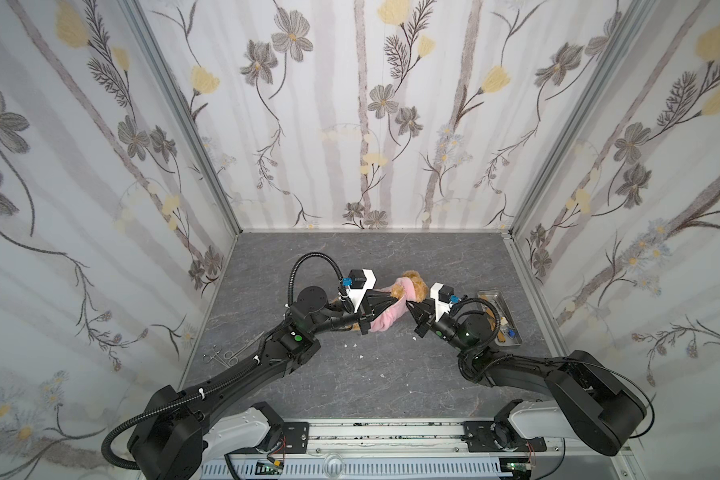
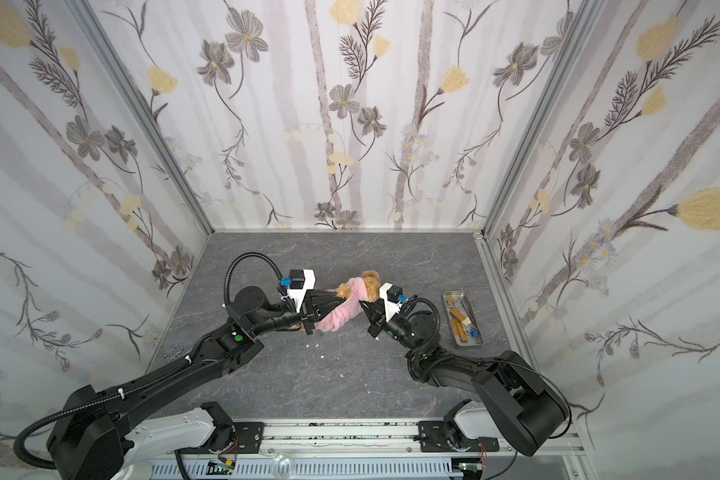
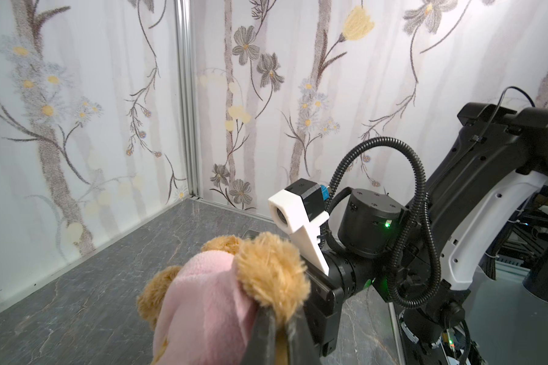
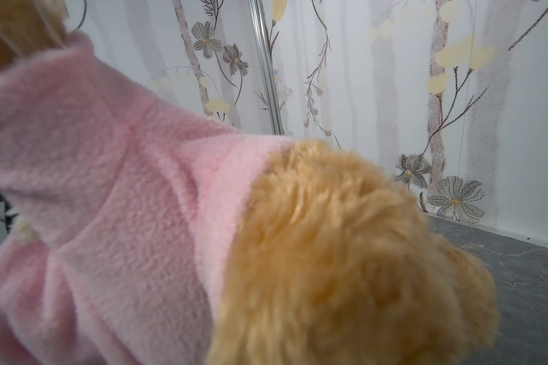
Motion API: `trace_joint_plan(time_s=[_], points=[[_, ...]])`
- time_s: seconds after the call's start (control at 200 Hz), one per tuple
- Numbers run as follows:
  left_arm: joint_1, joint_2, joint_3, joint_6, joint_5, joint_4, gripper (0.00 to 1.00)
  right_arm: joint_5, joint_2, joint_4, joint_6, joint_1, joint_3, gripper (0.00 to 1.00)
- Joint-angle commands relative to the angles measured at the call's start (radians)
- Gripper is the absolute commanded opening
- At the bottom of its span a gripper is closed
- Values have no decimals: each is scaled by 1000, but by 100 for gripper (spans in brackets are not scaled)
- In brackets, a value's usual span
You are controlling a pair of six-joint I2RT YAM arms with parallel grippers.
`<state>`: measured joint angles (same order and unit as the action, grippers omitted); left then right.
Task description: Dress the teddy bear
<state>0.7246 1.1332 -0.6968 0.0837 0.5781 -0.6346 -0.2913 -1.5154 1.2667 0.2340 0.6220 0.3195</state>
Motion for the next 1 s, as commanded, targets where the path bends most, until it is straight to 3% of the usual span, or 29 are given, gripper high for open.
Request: trace_joint_plan(time_s=[0.0, 0.185, 0.305, 0.525, 0.599, 0.684, 0.994], points=[[-3, -22, 12, 53, -3, -214, 0, 74, -12, -65, -1, 0, -13, 0], [-27, -51, 56, 112, -38, -269, 0, 106, -8, -75, -11, -2, -26, 0], [-35, -40, 57, 106, 7, -270, 0, 91, -10, -50, -4, 0, -24, 0], [-36, -8, 33, -77, 10, -25, 0, 42, 74, -69, -45, 1, -24, 0], [-36, -10, 10, -163, -10, 87, 16, 28, 108, -118, -74, 1, -19, 0], [-35, -10, -16, -243, -37, 186, 26, 11, 136, -178, -100, 0, -7, 0], [-35, 6, -99, -391, -114, 369, 40, -8, 155, -253, -137, 1, 14, 0]])
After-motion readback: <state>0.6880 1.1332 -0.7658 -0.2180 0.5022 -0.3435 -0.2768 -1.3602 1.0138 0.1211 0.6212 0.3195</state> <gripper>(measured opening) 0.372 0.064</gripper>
